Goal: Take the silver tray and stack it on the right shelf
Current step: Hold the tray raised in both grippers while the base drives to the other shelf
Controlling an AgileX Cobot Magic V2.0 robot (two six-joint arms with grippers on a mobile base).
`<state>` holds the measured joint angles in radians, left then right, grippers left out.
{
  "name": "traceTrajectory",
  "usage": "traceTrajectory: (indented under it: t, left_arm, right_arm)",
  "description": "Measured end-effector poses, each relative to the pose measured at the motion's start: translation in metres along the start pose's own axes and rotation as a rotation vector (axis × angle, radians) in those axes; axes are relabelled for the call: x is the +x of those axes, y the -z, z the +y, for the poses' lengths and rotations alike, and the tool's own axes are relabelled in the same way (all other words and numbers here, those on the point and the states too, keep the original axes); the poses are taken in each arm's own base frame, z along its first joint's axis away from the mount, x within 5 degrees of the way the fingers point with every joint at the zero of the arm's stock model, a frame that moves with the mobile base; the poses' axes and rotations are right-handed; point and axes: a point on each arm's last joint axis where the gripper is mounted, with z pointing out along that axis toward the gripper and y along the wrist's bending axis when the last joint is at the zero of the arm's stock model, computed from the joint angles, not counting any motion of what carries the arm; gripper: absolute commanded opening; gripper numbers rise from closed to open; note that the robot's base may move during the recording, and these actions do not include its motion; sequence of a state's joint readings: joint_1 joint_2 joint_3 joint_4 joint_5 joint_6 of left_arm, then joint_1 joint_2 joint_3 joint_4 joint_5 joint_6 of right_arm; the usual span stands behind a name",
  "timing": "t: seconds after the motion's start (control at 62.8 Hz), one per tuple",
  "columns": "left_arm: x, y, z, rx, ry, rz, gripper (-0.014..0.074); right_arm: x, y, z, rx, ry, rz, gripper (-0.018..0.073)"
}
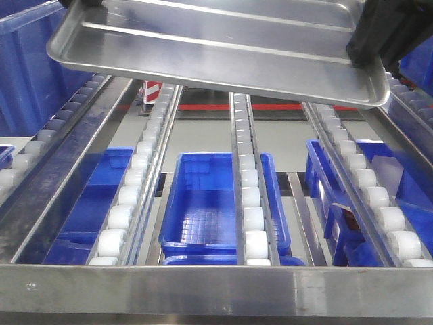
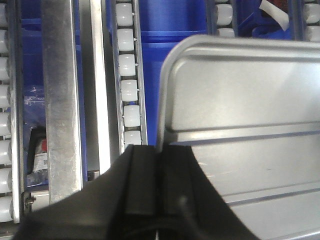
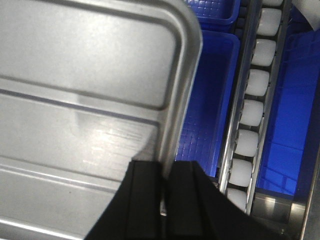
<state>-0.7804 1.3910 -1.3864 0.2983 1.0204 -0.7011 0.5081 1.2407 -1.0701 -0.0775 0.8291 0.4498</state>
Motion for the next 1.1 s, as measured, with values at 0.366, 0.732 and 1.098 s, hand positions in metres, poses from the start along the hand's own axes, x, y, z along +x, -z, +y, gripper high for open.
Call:
traceTrajectory:
  t: [0.366, 0.732, 1.098]
  left_arm:
    - [0.0017, -0.0015, 0.0009, -0.021, -0.006, 0.019, -0.0093]
    - [0.0016, -0.0011, 0.0011, -0.023, -0.005, 0.020, -0.0093]
    - [0.0019, -0.0011, 0.0013, -0.025, -0.005, 0.023, -0.0093]
  right_arm:
    - [0.0002, 0.0000, 0.0003, -0.004, -0.004, 0.002, 0.0057]
    - [0.0002, 0.0000, 0.0004, -0.004, -0.004, 0.002, 0.0057]
    - [0.0003, 0.0000, 0.0011, -0.009, -0.005, 0.002, 0.0057]
